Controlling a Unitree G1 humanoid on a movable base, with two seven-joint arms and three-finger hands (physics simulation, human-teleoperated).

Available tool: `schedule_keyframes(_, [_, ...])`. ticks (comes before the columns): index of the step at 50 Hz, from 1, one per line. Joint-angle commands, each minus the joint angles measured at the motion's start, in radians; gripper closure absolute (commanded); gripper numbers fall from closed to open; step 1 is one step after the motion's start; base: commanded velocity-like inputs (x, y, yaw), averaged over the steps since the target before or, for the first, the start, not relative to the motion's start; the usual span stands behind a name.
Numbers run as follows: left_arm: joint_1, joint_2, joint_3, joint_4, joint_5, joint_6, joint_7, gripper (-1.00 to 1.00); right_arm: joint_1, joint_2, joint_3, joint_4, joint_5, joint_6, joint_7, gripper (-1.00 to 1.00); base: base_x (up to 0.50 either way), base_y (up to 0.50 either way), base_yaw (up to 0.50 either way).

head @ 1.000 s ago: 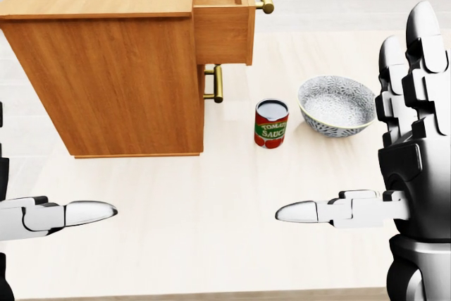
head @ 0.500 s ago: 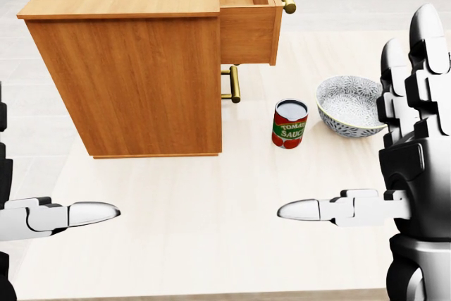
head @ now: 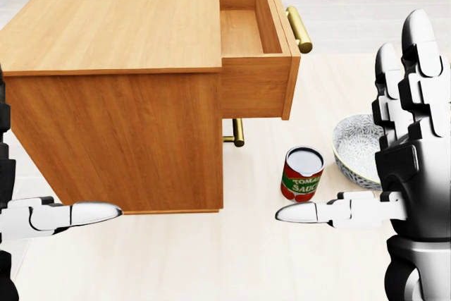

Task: Close the top drawer of the cabinet.

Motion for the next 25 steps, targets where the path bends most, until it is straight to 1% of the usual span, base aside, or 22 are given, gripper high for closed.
schedule_keyframes(1, [0.001, 0.0, -0.003, -0.002, 0.003, 0.0, 0.001, -1.0, 0.006, 0.001, 0.002, 0.001, -0.002, 0.0, 0.004, -1.0, 0.5, 0.0, 0.0])
schedule_keyframes(12, [0.003, 0.0, -0.008, -0.001, 0.008, 0.0, -0.002, -1.0, -0.006, -0.001, -0.015, 0.009, 0.007, 0.0, -0.005, -1.0, 0.5, 0.0, 0.0])
schedule_keyframes(15, [0.004, -0.002, -0.008, 0.0, 0.008, 0.0, -0.002, -1.0, -0.004, -0.001, -0.008, 0.013, 0.001, 0.0, -0.008, -1.0, 0.43, 0.0, 0.0])
schedule_keyframes(25, [0.007, -0.002, -0.007, 0.006, 0.009, 0.0, -0.005, -1.0, -0.007, -0.001, -0.01, 0.032, -0.005, 0.0, -0.023, -1.0, 0.02, 0.0, 0.0])
